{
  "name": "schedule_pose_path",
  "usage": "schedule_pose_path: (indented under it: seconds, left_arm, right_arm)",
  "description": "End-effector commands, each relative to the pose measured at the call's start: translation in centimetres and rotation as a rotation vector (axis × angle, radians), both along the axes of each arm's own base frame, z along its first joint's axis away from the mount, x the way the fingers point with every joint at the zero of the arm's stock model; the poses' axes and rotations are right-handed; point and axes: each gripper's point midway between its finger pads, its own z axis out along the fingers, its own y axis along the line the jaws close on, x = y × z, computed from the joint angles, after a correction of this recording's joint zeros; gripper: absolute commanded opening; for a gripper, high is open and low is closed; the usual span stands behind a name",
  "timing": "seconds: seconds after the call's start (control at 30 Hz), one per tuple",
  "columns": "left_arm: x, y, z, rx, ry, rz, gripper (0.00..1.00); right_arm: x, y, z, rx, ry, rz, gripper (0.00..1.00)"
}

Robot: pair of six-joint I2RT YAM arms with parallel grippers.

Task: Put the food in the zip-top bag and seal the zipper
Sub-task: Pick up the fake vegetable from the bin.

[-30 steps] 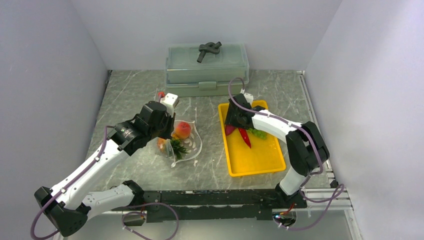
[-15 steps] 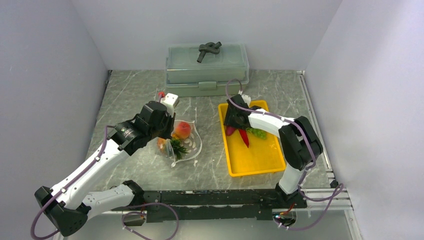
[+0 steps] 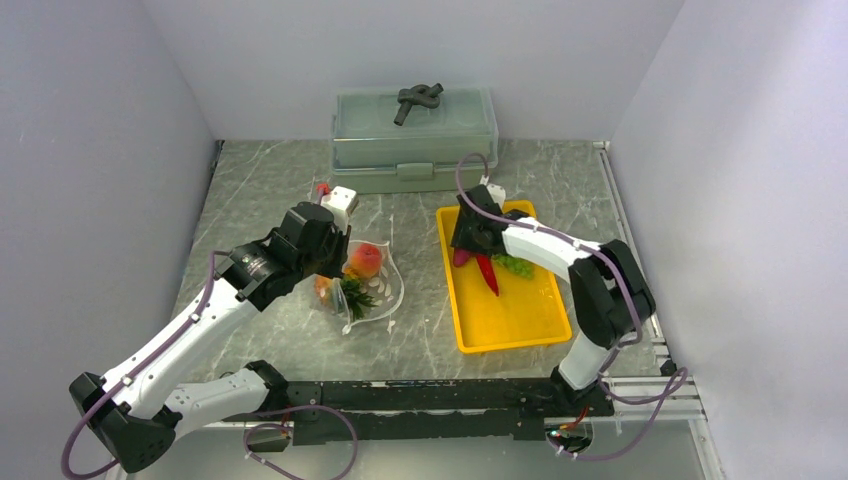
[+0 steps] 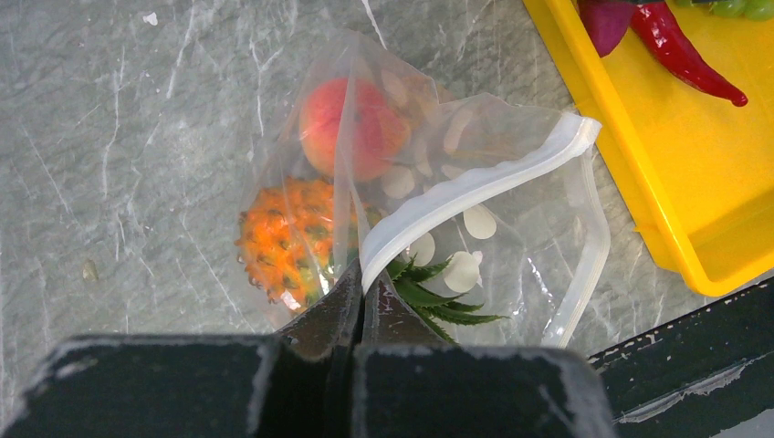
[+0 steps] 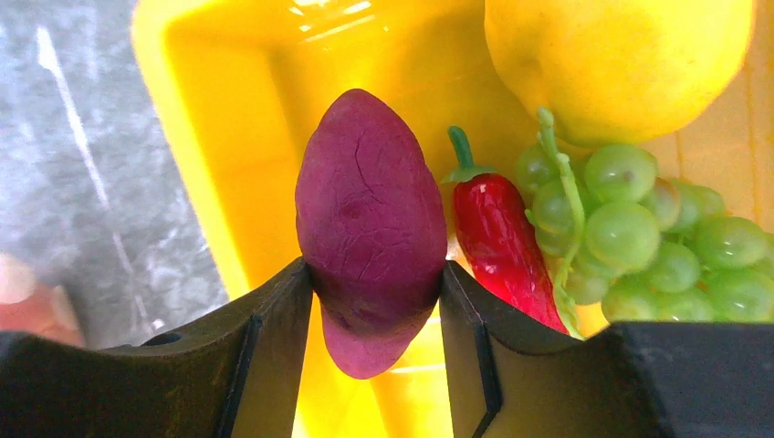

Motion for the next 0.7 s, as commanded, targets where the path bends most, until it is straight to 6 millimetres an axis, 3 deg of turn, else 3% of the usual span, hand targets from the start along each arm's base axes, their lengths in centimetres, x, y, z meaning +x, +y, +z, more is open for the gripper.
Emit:
schedule_pose_path:
  seconds: [0.0,0.3,0.67]
  left_arm:
    - [0.3,0.2,0.6,-0.002,-0.028,0.004,0.00]
    - [0.3,0.1,0.5,0.000,-0.023,0.001,0.00]
    - [0.4,0.2,0.3,0.008,-0.018,0.008,0.00]
  right_arm:
    - [0.7,-0.2,5.3,0.045,-0.120,-0.011,0.26]
    - [-1.8,0.7,10.7,0.201,-0.207,0.045,0.26]
    - [-6.9,3.9,17.8,0.317,-0.329,0.256,0.22]
